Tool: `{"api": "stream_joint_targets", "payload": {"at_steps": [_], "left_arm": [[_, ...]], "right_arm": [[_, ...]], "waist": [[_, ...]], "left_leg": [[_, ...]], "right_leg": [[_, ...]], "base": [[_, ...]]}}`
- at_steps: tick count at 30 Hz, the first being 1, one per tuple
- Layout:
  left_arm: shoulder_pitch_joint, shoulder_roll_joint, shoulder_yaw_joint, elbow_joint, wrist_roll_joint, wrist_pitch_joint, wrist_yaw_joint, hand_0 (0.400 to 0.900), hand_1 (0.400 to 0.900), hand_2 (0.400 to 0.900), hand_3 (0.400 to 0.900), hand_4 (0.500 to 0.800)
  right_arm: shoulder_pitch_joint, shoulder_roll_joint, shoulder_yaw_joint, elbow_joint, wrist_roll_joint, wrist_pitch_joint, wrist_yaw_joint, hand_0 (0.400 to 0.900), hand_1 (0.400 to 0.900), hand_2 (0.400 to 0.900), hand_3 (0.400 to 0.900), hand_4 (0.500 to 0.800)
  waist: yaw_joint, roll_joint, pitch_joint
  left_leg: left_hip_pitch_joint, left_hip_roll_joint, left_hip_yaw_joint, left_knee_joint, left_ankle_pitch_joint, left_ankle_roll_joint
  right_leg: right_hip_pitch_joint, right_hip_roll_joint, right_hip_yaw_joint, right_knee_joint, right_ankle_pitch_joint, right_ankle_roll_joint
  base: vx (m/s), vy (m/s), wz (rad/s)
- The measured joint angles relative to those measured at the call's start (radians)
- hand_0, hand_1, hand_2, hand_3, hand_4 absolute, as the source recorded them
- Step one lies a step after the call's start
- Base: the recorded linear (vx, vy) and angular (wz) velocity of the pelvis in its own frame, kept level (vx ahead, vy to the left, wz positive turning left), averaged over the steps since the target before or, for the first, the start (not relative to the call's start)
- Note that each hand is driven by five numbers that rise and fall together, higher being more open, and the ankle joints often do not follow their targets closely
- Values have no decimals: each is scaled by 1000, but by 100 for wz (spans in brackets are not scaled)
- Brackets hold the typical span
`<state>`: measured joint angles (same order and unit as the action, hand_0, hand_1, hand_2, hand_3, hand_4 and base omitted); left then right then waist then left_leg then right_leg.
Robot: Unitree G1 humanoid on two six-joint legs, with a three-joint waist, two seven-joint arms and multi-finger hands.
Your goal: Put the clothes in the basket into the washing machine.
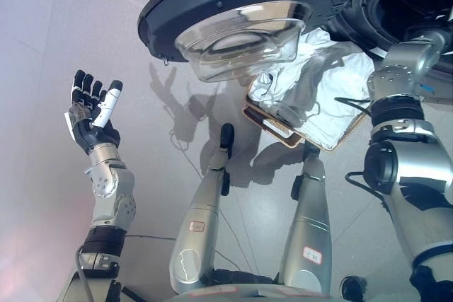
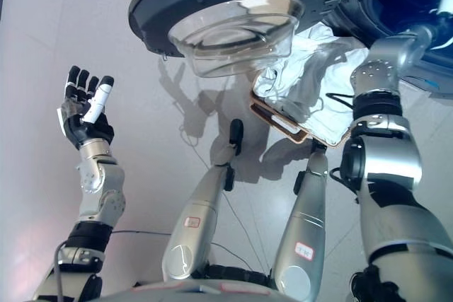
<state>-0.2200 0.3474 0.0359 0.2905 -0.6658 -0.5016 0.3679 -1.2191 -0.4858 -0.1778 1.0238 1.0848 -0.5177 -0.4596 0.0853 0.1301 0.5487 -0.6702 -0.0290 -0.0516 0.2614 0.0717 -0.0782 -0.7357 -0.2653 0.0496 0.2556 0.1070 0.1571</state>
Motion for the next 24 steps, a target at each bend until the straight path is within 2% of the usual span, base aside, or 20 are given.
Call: {"api": "stream_joint_targets", "payload": {"at_steps": [5, 9, 14, 18, 22, 24], "left_arm": [[2, 3, 1, 3, 6, 0, 0, 900, 900, 900, 900, 800], [-4, 23, 14, 38, 41, 1, -4, 900, 900, 900, 900, 800], [10, 21, 57, 68, 42, 8, -3, 900, 900, 900, 900, 800], [2, 20, 80, 90, 71, 20, -8, 900, 900, 900, 900, 800], [-1, 20, 82, 146, 120, 25, -31, 900, 900, 900, 900, 800], [9, 27, 103, 167, 130, 25, -46, 900, 900, 900, 900, 800]], "right_arm": [[129, -4, 164, 2, -311, 149, -21, 900, 900, 900, 900, 800], [208, -37, 246, -30, -558, 239, -16, 900, 900, 900, 900, 800], [368, -48, 310, -113, -782, 293, -8, 900, 900, 900, 900, 800], [471, -85, 353, -165, -985, 352, 33, 900, 900, 900, 900, 800], [554, -137, 391, -204, -1188, 408, 72, 900, 900, 900, 900, 800], [588, -145, 397, -205, -1272, 411, 79, 900, 900, 900, 900, 800]], "waist": [[-4, 0, 0], [-24, 0, 0], [-37, -6, -13], [-36, -10, -16], [-36, -18, -21], [-37, -47, -59]], "left_leg": [[40, 9, 0, 19, -7, 0], [69, 13, -13, 48, -24, 5], [152, 28, -26, 45, -48, -3], [223, 30, -38, 41, -63, 0], [340, 45, -57, 1, -67, -9], [361, 50, -64, -28, -66, -12]], "right_leg": [[59, 6, -13, -4, 0, -1], [115, 10, -29, -17, 0, -6], [237, 20, -50, -88, 2, -2], [328, 24, -75, -117, 7, 1], [449, 28, -134, -135, 12, 2], [466, 33, -148, -154, 4, -1]], "base": [[3, -33, 5], [37, -32, 2], [80, -34, 3], [104, -17, 10], [115, -17, 14], [95, 4, 8]]}}
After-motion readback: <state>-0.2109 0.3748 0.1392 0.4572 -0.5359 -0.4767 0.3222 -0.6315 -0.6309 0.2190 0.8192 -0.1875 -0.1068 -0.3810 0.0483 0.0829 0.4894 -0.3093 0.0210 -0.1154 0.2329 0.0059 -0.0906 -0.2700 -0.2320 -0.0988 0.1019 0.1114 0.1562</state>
